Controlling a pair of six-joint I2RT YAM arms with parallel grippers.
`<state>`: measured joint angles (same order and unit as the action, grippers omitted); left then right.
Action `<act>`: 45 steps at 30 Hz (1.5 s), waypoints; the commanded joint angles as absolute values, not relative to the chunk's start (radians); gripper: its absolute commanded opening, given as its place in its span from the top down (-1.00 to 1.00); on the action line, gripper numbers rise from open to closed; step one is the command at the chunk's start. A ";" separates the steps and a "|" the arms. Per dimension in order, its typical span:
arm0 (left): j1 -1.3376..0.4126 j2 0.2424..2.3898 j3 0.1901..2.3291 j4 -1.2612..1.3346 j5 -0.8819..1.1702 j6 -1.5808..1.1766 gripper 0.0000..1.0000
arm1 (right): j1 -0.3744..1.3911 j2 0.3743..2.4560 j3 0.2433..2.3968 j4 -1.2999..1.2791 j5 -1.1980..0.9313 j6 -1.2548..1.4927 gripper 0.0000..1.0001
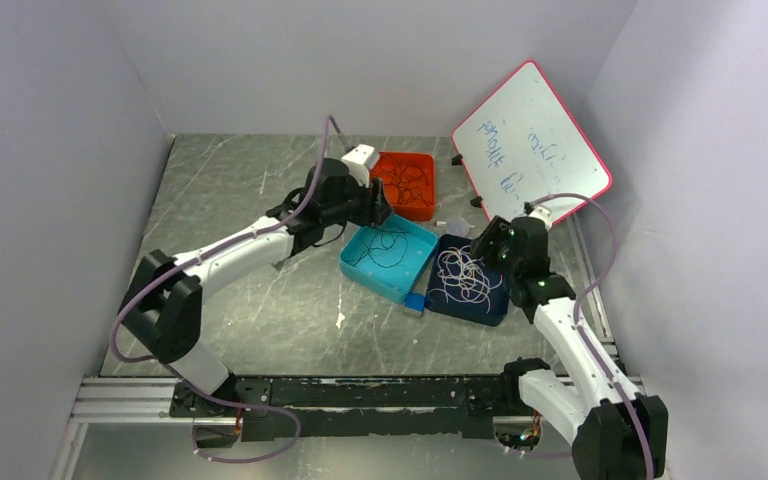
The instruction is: Untangle the cables
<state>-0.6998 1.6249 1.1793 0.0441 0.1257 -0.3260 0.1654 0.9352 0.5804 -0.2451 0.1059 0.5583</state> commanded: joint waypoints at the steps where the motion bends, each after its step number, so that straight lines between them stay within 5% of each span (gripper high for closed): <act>1: -0.637 1.540 1.160 0.003 0.078 -0.322 -0.07 | 0.160 0.892 0.673 -0.180 0.056 0.458 -0.32; 7: -0.485 1.403 1.136 -0.083 0.035 -0.344 -0.14 | 0.161 0.922 0.872 -0.132 -0.032 0.322 -0.49; 16: -0.368 1.063 1.080 -0.269 -0.300 -0.249 -0.67 | 0.160 0.866 0.933 -0.060 -0.080 0.221 -0.99; 23: -0.368 0.812 0.950 -0.328 -0.485 -0.269 -0.99 | 0.161 0.742 0.816 -0.051 0.013 0.266 -1.00; 45: -0.368 0.724 0.870 -0.334 -0.582 -0.458 -1.00 | 0.160 0.721 0.839 -0.167 0.083 0.273 -1.00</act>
<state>-0.3744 0.7162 0.8616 -0.3420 -0.5621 -0.4377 0.1650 0.7033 0.7895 -0.1295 0.0536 0.2867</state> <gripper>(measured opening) 0.996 0.997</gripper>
